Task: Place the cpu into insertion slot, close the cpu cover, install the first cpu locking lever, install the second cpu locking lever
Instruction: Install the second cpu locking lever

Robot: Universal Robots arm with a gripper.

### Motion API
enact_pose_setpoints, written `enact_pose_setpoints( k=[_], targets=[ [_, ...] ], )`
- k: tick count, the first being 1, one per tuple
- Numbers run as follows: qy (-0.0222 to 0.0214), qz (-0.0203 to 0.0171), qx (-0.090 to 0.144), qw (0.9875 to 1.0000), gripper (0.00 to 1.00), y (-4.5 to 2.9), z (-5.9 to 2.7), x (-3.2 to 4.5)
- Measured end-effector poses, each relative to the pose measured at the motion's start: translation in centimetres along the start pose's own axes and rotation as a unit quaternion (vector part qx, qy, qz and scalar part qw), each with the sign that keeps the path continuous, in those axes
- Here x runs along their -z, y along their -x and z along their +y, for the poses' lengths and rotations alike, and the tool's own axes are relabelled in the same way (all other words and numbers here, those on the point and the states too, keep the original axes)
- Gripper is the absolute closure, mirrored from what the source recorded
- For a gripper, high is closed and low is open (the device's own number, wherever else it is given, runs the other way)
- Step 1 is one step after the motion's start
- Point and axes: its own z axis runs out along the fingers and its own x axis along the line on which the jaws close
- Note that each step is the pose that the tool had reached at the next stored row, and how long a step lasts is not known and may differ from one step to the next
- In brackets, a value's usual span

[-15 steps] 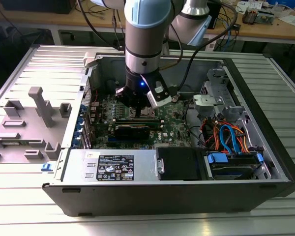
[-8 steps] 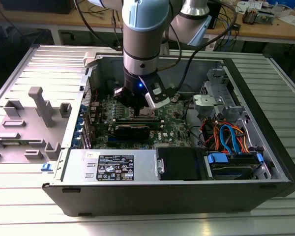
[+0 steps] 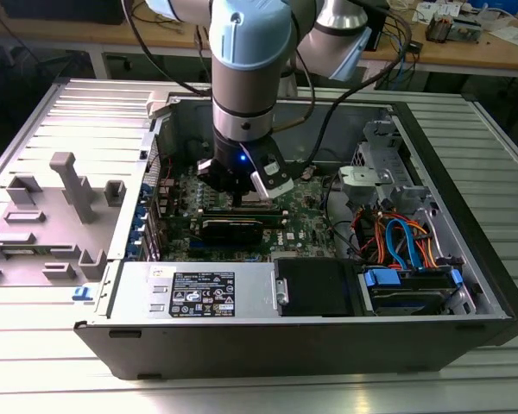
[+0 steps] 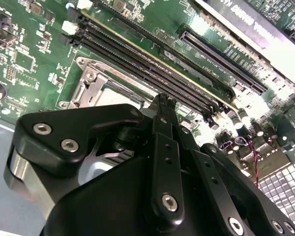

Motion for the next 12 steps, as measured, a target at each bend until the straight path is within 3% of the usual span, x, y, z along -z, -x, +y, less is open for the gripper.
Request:
enact_pose_setpoints(
  k=[4, 12],
  targets=[
    [0.0060, 0.0005, 0.005, 1.0000, 0.89, -0.42, -0.18, -0.50],
    [0.0079, 0.0003, 0.006, 1.0000, 0.89, -0.44, -0.19, -0.55]
  ],
)
